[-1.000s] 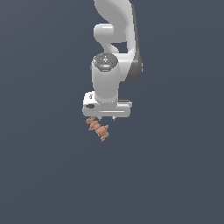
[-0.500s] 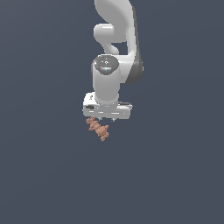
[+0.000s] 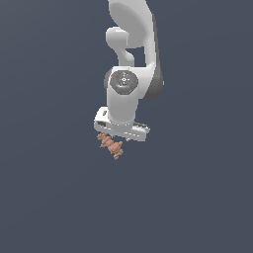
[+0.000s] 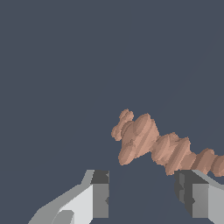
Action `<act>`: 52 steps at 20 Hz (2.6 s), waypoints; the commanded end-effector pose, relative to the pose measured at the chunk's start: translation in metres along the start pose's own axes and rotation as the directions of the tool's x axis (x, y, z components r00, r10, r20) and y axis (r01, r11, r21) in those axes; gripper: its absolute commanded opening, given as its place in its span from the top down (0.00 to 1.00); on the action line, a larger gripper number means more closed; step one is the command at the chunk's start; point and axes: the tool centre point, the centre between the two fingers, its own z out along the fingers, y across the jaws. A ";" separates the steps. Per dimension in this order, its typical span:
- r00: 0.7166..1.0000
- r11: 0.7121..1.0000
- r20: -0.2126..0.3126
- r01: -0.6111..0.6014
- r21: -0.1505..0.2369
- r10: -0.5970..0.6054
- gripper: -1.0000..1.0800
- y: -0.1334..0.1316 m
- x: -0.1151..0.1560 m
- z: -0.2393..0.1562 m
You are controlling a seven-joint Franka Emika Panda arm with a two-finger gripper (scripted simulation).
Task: Pick up the object and move it to a goal position.
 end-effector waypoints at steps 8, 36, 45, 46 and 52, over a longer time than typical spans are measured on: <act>0.976 0.973 0.033 -0.212 -0.085 0.216 0.38 0.000 0.010 0.009; 0.821 0.787 -0.036 -0.557 -0.264 0.569 0.38 -0.001 0.026 0.020; 0.820 0.785 -0.037 -0.560 -0.265 0.572 0.38 0.005 0.023 0.044; 0.819 0.785 -0.037 -0.560 -0.266 0.572 0.38 0.006 0.023 0.046; 0.819 0.785 -0.037 -0.560 -0.266 0.572 1.00 0.006 0.022 0.049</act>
